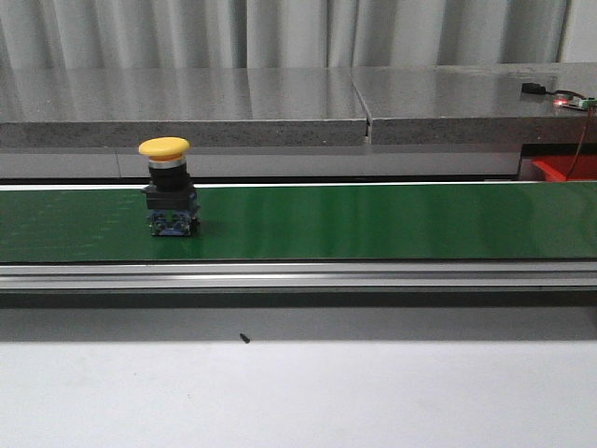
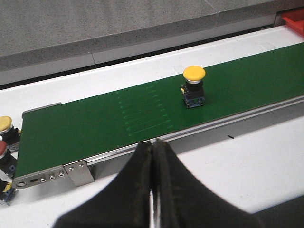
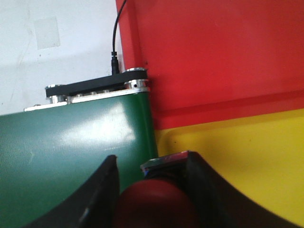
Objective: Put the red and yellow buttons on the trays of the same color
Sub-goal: 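Carry the red button to the red tray and release it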
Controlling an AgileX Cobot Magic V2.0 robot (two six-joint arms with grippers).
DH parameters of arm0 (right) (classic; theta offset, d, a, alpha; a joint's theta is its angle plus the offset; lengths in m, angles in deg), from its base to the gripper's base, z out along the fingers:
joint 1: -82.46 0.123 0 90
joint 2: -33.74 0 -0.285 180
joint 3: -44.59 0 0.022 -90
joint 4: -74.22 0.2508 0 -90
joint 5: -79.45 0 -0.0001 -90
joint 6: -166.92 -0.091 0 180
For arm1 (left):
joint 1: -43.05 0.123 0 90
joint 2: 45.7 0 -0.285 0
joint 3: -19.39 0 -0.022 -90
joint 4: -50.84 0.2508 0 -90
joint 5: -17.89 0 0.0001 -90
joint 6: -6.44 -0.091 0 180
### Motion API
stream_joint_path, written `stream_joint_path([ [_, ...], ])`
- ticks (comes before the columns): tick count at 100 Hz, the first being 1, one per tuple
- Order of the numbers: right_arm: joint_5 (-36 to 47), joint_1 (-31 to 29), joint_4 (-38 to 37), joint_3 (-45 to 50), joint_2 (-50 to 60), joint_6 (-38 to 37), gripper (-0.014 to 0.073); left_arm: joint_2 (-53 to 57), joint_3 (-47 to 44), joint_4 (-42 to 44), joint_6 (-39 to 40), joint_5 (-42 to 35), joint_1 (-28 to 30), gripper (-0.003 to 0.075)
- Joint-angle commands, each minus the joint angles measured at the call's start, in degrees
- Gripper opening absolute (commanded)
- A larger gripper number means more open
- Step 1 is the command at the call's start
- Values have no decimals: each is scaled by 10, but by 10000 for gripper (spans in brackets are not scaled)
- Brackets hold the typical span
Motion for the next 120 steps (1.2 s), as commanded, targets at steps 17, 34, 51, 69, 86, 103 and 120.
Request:
stream_joint_path([
  [17,101,-46,99,-20,-32,90,181,-8,12,-9,5,-40,-5,-19],
  [34,114,-46,100,-46,-83,98,181,-8,12,-9,5,-40,-5,-19],
  [51,101,-51,106,-113,-139,98,181,-8,12,-9,5,-40,-5,-19],
  [69,92,-51,117,-190,-193,98,181,-8,12,-9,5,-40,-5,-19],
  [86,67,-51,152,-254,-255,100,181,-8,12,-9,5,-40,-5,-19],
  [103,85,-51,164,-270,-300,102,181,-8,12,-9,5,-40,-5,-19],
  [120,102,-51,164,-270,-324,102,181,-8,12,-9,5,-40,-5,-19],
])
